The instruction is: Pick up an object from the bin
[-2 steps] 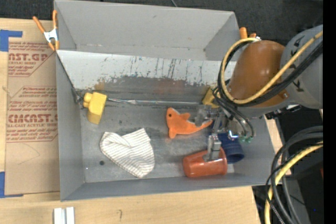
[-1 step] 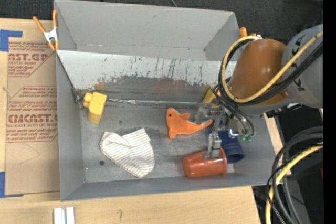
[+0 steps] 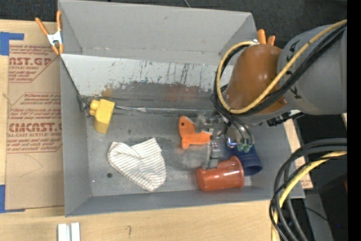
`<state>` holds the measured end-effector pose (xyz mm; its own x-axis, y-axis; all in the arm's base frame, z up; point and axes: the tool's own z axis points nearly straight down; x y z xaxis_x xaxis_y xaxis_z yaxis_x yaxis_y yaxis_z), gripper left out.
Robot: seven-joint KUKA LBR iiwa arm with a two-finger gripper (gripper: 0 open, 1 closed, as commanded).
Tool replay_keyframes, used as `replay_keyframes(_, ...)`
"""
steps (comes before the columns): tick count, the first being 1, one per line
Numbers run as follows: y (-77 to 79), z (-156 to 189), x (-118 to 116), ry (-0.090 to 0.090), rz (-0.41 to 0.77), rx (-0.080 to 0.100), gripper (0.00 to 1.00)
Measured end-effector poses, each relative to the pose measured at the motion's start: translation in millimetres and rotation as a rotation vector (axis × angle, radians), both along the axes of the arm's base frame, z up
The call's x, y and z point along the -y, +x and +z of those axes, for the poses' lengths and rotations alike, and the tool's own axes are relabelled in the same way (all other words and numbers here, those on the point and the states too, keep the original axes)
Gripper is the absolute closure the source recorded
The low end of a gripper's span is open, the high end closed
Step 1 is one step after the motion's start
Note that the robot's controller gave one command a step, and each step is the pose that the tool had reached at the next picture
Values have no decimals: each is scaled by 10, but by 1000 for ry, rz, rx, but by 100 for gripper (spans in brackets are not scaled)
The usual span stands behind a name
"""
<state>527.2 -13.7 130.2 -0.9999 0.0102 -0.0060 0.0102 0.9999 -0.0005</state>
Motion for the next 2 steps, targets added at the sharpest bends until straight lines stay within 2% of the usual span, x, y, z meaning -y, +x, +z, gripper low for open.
replay_keyframes(1, 206, -476, -10, 2, -3, -3, 100)
replay_keyframes(2, 205, -480, -7, 1, -3, -3, 0)
